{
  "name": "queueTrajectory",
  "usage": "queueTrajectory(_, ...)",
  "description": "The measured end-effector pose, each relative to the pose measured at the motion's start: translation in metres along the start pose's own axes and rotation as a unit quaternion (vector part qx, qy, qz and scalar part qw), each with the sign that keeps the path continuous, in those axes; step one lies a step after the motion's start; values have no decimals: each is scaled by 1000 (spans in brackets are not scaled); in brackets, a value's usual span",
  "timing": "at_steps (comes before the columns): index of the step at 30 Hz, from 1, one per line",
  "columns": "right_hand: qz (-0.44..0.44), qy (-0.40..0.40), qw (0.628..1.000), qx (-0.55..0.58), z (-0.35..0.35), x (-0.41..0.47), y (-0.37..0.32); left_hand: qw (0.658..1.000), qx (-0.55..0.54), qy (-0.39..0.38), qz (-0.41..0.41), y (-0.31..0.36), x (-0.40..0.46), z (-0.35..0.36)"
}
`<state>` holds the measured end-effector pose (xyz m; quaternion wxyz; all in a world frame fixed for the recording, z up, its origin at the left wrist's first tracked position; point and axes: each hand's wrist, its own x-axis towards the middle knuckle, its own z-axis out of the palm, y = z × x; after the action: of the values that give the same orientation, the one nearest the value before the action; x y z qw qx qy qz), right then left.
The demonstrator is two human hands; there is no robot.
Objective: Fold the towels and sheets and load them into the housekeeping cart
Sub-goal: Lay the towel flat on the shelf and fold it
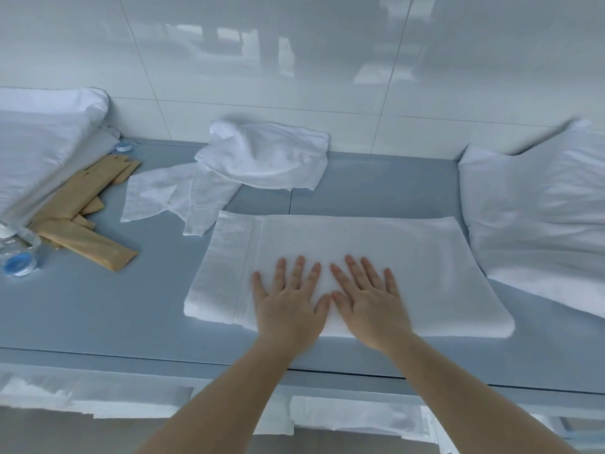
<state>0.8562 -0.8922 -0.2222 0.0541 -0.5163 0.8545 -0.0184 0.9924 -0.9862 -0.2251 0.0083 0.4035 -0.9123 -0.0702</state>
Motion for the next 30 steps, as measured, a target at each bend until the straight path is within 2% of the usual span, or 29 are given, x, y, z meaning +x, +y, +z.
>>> queueTrajectory(6,92,-56,994,-27,-13,-3,60,997,15,-3,-71,-53,-14,-5)
queueTrajectory(9,118,-74,989,-53,-20,1,74,997,15,-10,-79,-63,-16,-10)
queueTrajectory(11,115,-57,990,-58,-24,11,66,997,22,-14,-69,-62,-15,-10)
queueTrajectory(14,-11,9,998,-66,-32,35,39,998,35,-14,-46,-67,-12,-7)
queueTrajectory(16,-102,5,993,-62,-33,51,23,999,39,-17,-25,-73,-8,-7)
queueTrajectory(19,-132,-15,990,-45,-25,65,14,999,37,-26,4,-82,0,-8)
queueTrajectory(22,-93,-19,995,-35,-17,62,16,998,34,-42,37,-90,8,-13)
queueTrajectory(27,23,-14,999,-20,-9,42,13,987,49,-102,118,-95,38,-31)
queueTrajectory(30,101,-2,995,-16,-4,31,12,987,32,-102,117,-82,55,-38)
